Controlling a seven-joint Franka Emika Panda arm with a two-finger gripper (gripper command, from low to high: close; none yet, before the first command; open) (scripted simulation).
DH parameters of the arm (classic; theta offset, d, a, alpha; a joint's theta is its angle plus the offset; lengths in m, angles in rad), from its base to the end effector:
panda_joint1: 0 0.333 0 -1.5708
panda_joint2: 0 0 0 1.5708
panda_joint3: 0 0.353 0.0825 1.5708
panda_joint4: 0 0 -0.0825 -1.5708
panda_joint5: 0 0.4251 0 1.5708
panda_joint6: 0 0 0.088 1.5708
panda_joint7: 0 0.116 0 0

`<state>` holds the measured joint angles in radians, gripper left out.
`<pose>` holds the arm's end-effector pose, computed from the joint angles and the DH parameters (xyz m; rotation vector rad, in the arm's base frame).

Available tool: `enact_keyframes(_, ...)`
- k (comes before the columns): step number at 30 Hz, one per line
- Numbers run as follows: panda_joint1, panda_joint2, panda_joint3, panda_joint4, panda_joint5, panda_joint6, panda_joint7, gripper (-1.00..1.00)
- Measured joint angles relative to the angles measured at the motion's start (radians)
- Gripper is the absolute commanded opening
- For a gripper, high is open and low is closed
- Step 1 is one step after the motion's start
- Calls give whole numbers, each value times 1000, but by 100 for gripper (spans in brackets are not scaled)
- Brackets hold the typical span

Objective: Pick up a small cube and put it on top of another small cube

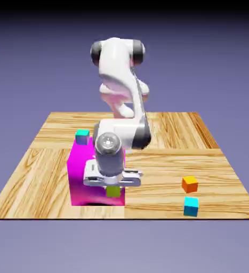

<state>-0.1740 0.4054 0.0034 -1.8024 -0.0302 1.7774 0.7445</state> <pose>0.6277 -0.1112 0.2962 2.6403 -1.2794 -0.6039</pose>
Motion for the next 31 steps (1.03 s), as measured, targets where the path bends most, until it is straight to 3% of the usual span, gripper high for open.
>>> enact_keyframes(15,29,-543,-396,-281,1,-308,-48,-100)
enact_keyframes(17,81,-537,-377,-313,-37,-350,12,-100)
enact_keyframes(23,75,-561,-381,-494,-48,-192,21,-100)
enact_keyframes(24,75,-562,-381,-504,-49,-183,22,100)
enact_keyframes(31,80,-539,-377,-323,-40,-341,13,100)
